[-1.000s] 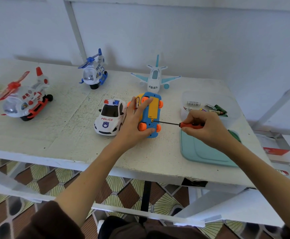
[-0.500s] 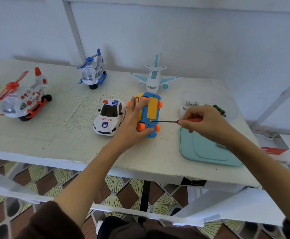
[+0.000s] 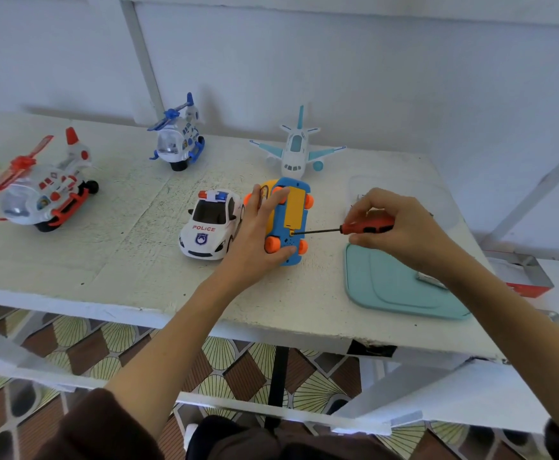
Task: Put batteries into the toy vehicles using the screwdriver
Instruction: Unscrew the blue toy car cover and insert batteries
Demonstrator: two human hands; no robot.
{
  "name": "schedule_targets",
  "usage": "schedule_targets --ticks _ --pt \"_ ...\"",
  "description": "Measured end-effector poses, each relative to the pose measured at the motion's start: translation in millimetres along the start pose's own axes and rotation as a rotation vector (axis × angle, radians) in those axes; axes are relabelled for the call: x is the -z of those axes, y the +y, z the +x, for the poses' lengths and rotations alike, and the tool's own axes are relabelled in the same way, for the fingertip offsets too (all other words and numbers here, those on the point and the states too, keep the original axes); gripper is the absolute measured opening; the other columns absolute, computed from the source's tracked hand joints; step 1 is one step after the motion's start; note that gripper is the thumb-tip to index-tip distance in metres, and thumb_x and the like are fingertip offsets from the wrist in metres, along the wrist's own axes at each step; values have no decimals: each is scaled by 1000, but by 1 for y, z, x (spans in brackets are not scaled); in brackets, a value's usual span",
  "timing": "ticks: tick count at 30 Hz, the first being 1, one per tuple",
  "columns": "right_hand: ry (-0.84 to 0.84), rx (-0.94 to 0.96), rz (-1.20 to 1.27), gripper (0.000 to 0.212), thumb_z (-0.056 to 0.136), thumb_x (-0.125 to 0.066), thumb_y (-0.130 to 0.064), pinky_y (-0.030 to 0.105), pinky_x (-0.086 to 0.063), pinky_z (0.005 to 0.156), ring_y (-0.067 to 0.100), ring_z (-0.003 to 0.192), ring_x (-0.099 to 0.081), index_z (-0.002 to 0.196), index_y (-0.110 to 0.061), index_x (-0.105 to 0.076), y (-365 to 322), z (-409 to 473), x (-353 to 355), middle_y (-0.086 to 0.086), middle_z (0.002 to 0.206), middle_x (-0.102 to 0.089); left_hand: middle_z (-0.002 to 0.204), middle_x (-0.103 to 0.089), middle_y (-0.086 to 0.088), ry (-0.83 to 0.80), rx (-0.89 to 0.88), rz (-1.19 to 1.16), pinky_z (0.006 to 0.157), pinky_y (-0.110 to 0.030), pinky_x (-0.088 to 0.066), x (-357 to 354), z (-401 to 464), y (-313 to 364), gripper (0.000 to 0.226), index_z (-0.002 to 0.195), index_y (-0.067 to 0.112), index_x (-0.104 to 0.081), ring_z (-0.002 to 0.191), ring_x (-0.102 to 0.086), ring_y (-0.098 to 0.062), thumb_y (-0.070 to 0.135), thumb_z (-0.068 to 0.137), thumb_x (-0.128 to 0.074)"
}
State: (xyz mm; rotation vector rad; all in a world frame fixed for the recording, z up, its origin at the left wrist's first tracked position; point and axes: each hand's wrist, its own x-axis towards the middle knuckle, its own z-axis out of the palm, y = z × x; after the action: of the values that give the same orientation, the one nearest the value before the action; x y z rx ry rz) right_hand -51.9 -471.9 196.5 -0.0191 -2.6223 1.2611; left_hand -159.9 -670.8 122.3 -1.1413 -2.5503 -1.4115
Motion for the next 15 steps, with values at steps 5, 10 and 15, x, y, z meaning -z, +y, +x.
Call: schedule_targets --ticks 5,10,15 --pt "49 -123 -39 24 91 -53 -33 23 -38 36 15 35 -45 87 -10 -59 2 2 -10 9 58 -61 155 -11 2 24 22 -67 100 -13 -15 -1 0 0 71 130 42 -26 130 -5 11 18 77 -66" --pt "78 -18 4 22 74 -75 -9 13 -46 55 9 62 -55 91 -15 -61 5 1 -7 1 73 -57 153 -11 1 6 64 -132 110 -26 -25 -2 -1 -2 79 132 48 -22 143 -8 -2 18 69 -59" --pt "84 -84 38 20 87 -60 -29 18 -40 38 15 42 -52 99 -14 -56 1 1 -11 4 68 -61 148 -11 9 -20 24 -90 104 -13 -14 -1 -4 0 72 129 47 -24 125 3 24 21 71 -59"
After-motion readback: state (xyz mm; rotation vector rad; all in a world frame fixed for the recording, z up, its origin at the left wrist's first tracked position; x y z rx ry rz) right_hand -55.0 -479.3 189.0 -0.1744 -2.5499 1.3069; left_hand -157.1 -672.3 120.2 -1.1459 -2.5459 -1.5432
